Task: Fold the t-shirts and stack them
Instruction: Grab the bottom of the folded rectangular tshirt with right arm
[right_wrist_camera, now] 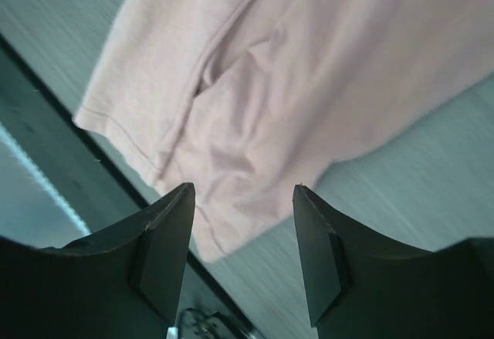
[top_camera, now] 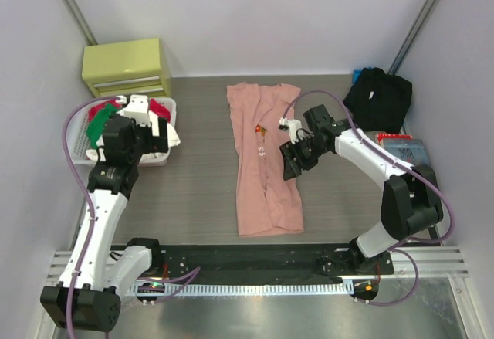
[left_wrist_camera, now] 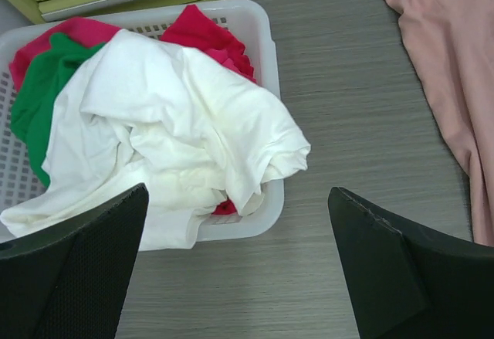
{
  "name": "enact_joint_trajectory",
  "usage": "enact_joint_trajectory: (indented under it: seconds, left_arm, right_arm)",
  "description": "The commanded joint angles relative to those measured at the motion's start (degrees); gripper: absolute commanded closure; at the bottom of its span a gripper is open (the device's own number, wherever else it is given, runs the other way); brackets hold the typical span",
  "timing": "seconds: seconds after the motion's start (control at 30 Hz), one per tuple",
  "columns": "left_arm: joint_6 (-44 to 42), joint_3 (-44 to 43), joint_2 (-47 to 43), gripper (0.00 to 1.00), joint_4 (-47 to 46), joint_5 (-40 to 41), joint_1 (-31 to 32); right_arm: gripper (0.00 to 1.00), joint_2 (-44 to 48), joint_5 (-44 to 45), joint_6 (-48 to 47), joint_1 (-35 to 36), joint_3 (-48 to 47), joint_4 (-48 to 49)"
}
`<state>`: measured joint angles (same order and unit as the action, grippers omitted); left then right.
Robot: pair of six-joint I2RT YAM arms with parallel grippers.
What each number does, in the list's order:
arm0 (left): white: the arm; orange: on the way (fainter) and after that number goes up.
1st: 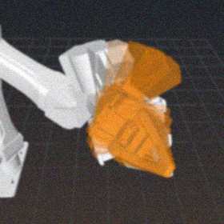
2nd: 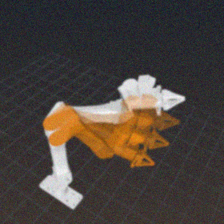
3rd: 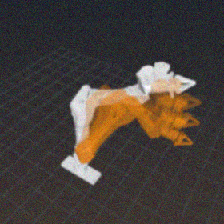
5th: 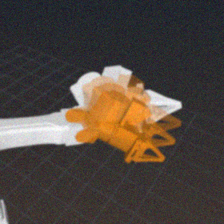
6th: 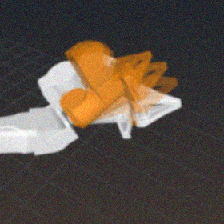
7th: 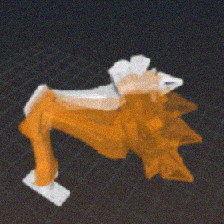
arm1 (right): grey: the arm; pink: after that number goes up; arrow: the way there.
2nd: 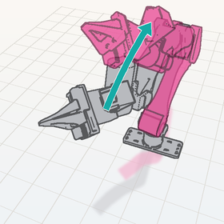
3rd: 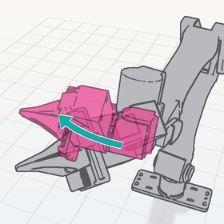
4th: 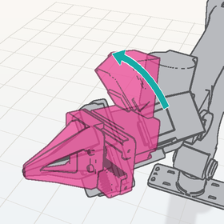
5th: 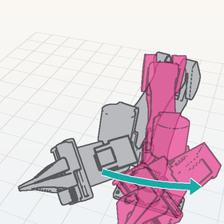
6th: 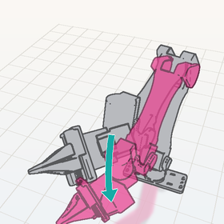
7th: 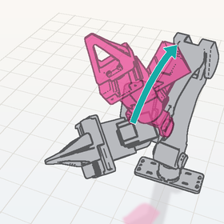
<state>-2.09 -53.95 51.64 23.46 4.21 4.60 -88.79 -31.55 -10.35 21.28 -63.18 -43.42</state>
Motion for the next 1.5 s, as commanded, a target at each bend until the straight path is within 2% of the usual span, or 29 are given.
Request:
enact_joint_trajectory:
  seconds: [0.0,0.07,0.13,0.23,0.27,0.43,0.57,0.67,0.77,0.93,1.0,1.17,1.47]
  left_arm:
    - [-0.73,-1.51,-1.98,0.0,-1.93,-0.25,-1.7]
    - [0.06,-0.28,-2.07,0.0,-2.37,-1.82,-2.05]
    - [0.94,1.48,-2.06,0.0,-2.81,-4.02,-2.4]
    - [1.21,3.59,-2.68,0.0,-3.69,-5.53,-2.75]
    - [1.03,3.77,-2.86,0.0,-3.6,-4.74,-2.76]
    - [1.03,3.07,-2.6,0.0,-3.78,-4.73,-3.02]
    - [0.68,3.59,-1.37,0.0,-4.92,-5.09,-3.54]
    - [0.24,4.2,-1.19,0.0,-5.18,-5.0,-3.72]
    - [0.07,4.3,-1.1,0.0,-5.27,-4.82,-3.9]
    - [-0.55,4.3,-1.36,0.0,-5.36,-4.65,-4.34]
    - [-0.55,4.56,-1.71,0.0,-5.18,-4.73,-4.42]
    - [-0.73,5.09,-1.72,0.0,-5.27,-5.08,-6.09]
    - [-0.81,3.77,-1.1,0.0,-4.66,-5.35,-6.45]
  right_arm:
    - [0.4,1.17,15.69,-9.49,2.36,-7.39,-12.02]
    - [0.4,3.0,20.37,-10.57,5.17,-6.44,-12.75]
    - [0.41,5.46,26.41,-10.92,7.01,-2.58,-9.34]
    - [0.41,10.03,28.21,-10.92,13.59,1.82,-7.73]
    - [0.41,10.74,28.3,-10.66,17.7,2.26,-8.26]
    - [0.4,14.96,21.28,-13.72,20.47,2.8,-11.77]
    - [0.39,16.55,14.95,-14.88,22.23,4.37,-9.68]
    - [0.38,14.71,17.39,-14.7,24.51,6.92,-5.55]
    - [0.46,9.79,18.63,-14.87,29.59,7.54,-4.13]
    - [0.47,3.55,21.18,-14.79,37.95,7.54,-1.24]
    - [0.5,2.49,19.26,-14.26,38.22,7.54,0.95]
    - [0.5,1.17,21.79,-14.08,41.02,7.1,2.2]
    - [0.46,-3.75,22.59,-14.52,43.32,7.64,7.82]
